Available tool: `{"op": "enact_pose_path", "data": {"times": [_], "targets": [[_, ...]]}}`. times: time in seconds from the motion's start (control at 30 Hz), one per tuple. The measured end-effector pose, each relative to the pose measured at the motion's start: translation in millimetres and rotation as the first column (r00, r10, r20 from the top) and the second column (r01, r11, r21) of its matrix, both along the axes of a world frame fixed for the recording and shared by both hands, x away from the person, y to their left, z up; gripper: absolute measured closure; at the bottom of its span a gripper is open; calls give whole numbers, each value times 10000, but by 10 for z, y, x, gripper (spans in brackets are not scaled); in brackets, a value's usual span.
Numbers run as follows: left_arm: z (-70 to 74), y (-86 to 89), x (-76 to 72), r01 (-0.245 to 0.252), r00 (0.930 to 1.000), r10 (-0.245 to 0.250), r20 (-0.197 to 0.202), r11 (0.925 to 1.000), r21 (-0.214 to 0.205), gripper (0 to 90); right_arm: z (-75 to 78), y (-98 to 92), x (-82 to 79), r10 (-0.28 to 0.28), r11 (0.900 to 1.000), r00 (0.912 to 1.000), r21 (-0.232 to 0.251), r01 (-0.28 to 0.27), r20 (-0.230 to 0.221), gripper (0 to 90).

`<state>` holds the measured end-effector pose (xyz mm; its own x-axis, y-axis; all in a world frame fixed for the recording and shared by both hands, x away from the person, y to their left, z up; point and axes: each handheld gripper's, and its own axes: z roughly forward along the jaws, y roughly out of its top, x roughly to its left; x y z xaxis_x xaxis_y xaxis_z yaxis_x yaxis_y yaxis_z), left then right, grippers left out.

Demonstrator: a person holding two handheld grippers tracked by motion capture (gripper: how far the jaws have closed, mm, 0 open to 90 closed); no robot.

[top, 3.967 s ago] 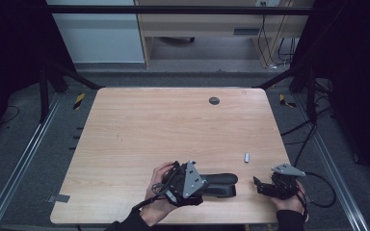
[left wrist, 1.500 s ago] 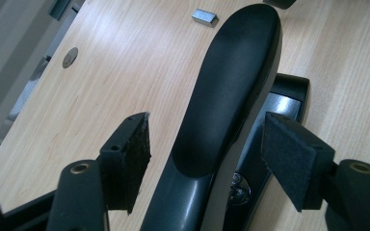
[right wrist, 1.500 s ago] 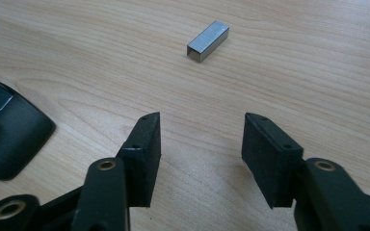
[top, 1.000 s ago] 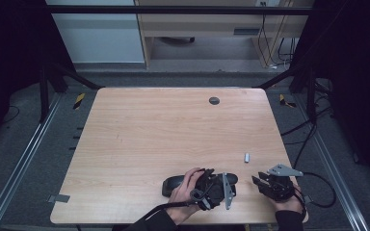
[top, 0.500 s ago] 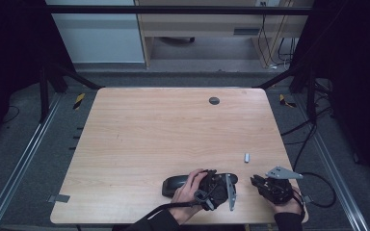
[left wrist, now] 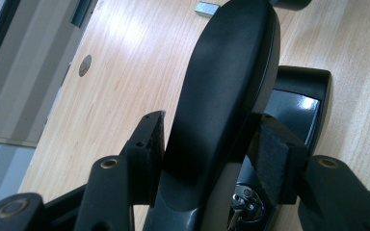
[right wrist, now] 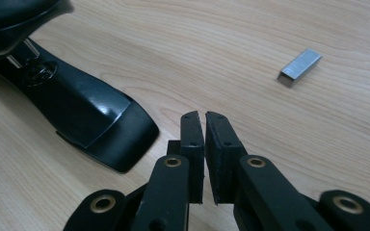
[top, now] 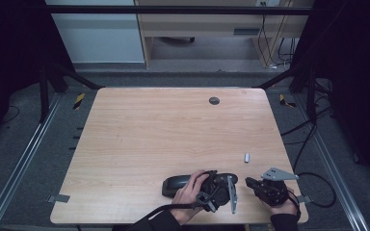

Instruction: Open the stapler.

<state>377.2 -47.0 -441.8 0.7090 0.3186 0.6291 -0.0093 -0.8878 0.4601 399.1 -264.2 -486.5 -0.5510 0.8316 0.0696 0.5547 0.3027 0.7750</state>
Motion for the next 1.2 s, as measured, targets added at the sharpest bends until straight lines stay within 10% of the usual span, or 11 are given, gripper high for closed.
{"op": "enact_pose_path", "data": {"times": [1.2], "targets": [[-95, -62, -9, -221, 9961, 158, 870, 9972, 717, 516, -79, 251, -22, 1071, 9907, 9942, 842, -1069, 19, 900]]}}
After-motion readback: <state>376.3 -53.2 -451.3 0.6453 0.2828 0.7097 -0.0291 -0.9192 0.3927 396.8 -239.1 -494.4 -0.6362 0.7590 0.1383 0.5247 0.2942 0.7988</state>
